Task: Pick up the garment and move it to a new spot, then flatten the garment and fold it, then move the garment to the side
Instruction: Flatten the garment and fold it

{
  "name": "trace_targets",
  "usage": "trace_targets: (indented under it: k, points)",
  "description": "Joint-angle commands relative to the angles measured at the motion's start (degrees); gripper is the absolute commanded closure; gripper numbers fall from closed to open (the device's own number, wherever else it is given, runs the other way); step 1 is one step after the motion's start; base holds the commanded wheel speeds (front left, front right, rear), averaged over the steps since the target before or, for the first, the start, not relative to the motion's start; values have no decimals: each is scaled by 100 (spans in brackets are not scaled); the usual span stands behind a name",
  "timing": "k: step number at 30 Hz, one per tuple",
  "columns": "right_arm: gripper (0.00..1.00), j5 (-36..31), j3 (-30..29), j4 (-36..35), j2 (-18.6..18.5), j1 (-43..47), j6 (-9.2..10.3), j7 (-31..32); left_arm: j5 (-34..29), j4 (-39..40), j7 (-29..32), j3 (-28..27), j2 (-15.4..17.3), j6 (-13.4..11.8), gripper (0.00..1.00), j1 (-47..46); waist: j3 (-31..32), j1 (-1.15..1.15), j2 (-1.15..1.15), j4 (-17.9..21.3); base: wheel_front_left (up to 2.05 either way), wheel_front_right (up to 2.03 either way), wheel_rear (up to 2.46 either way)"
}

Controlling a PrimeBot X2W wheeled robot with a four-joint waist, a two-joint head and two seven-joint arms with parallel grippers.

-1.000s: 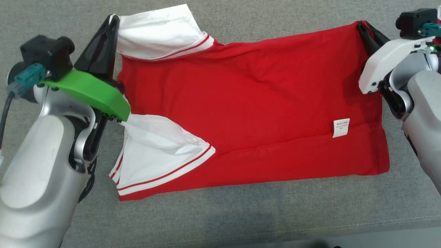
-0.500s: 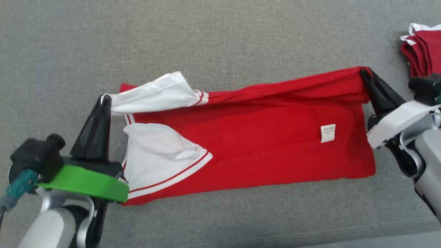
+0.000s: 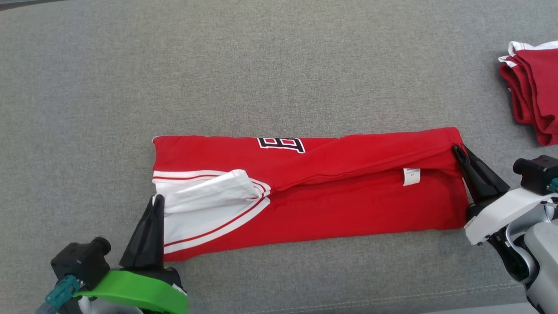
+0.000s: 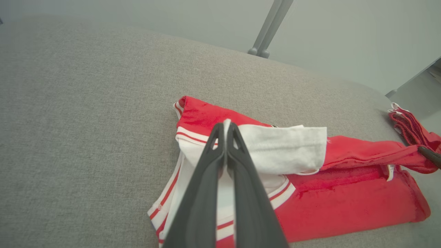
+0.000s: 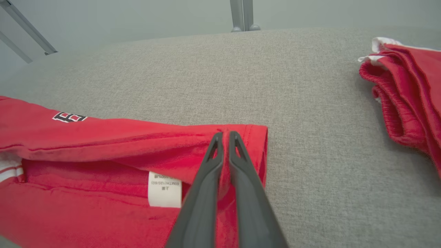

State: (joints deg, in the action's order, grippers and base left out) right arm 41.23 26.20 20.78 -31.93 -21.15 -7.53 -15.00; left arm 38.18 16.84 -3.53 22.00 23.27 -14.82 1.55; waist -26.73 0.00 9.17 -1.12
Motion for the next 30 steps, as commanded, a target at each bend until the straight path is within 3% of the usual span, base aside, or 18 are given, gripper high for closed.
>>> trace_targets:
  k: [1,16,17,18,19,20,21,30]
  points:
    - [100,-75,-78,-7,14,139,8,-21,53,-88,-44,10,-55,18,100,128,22,0,0,-19,0,0,0]
    - [100,-571,-395,69,337,674,8,-23,393,-1699,-319,206,-423,442,100,-8,199,0,0,55,0,0,0]
    - [92,-602,-414,70,345,688,8,-23,391,-1782,-344,208,-443,467,100,-40,216,0,0,63,0,0,0]
    - [62,-637,-421,69,356,708,8,-23,391,-1868,-360,214,-460,480,100,-65,238,0,0,70,0,0,0]
    - [24,-667,-426,71,370,732,8,-23,398,-1943,-373,221,-478,486,100,-89,258,0,0,77,0,0,0]
    - [0,-736,-501,23,403,761,8,-24,365,-2054,-441,207,-501,481,16,-132,290,0,0,95,0,0,0]
    - [0,-755,-542,-6,417,802,8,-24,368,-2088,-499,181,-518,480,0,-143,303,0,0,101,0,0,0]
    - [0,-922,-989,-413,520,1194,8,-20,295,-1948,-801,-49,-460,345,0,-201,265,0,0,132,0,0,0]
